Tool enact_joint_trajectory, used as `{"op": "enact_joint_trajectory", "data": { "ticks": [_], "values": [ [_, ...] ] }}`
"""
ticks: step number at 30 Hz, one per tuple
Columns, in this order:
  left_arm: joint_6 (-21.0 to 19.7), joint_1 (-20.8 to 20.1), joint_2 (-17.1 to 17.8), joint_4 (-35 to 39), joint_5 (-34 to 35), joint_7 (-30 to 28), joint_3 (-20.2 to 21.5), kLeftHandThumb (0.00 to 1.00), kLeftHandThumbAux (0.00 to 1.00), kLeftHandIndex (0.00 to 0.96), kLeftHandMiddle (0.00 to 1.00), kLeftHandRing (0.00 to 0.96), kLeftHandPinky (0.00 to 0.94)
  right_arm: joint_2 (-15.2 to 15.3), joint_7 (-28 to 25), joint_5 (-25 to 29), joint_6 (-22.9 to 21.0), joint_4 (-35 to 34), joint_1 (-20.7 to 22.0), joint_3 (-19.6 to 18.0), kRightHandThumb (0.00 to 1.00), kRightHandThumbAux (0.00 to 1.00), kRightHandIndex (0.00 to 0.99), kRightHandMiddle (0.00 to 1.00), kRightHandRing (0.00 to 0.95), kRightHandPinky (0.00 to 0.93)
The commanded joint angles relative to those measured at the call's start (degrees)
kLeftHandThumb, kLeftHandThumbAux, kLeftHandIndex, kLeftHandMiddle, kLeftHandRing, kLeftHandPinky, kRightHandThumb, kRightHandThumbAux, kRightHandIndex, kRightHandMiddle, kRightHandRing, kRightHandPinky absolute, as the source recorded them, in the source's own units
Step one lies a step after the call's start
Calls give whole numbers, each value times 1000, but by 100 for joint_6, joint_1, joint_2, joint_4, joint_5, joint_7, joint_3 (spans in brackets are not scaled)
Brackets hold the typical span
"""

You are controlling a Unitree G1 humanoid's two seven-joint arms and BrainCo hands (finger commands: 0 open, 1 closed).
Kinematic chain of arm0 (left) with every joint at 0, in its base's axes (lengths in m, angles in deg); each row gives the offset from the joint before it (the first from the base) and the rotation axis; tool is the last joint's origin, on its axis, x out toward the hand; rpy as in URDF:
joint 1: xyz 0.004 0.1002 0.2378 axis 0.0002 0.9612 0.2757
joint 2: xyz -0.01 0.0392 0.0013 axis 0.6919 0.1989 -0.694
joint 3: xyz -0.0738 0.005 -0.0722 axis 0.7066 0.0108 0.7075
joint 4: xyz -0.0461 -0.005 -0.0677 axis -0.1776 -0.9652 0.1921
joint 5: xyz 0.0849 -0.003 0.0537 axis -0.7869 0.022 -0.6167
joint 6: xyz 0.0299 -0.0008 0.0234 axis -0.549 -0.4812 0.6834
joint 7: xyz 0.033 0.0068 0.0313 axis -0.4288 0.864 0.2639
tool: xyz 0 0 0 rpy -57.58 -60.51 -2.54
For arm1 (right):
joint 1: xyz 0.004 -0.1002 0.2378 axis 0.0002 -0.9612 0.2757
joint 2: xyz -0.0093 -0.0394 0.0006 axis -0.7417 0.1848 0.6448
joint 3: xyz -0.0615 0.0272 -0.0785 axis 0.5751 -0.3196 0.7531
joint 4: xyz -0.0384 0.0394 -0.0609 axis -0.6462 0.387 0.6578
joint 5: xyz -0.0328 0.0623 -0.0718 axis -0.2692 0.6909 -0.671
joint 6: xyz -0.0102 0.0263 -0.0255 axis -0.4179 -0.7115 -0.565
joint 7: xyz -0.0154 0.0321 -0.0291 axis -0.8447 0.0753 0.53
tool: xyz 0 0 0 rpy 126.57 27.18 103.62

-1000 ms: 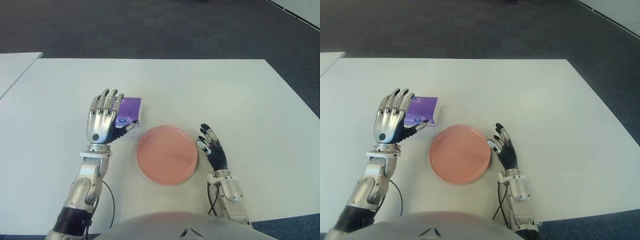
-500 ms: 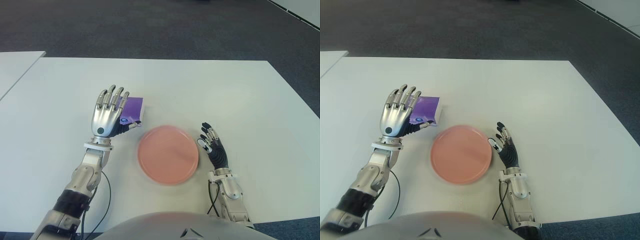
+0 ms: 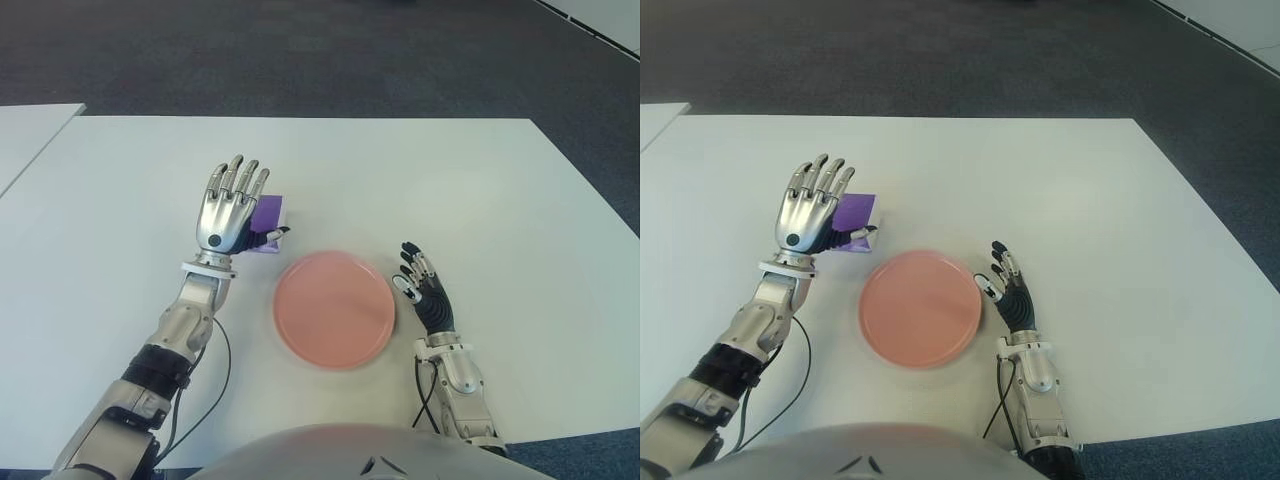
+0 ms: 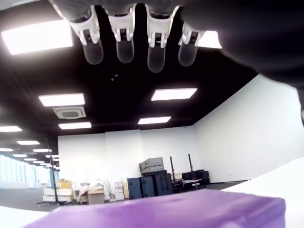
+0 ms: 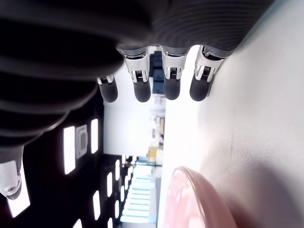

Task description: Put the tissue paper into the plate.

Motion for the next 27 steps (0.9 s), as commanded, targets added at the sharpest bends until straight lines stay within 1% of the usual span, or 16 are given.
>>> {"op": "enact_joint_trajectory", "data": {
  "ticks": [1,10,17,27],
  "values": [
    [-89,-1,-65,-86,195,-192,-108,265,293,120,106,60,38,-30,44,-63,-446,724,-326,-10,242,474,42,68,19,0],
    [-265,-48,-201,-132,458,-174,-142,223,281,129,109,64,61,-15,28,-57,-410,814,-283,-5,238,471,46,71,21,0],
    [-344,-80,-226,-153,591,-232,-189,194,269,124,110,69,86,-19,21,-57,-369,859,-263,1,243,477,45,73,18,0],
    [-298,-190,-233,-361,765,-348,-309,179,274,118,108,70,84,7,17,-79,-311,850,-284,2,229,469,40,63,8,0]
  ]
}}
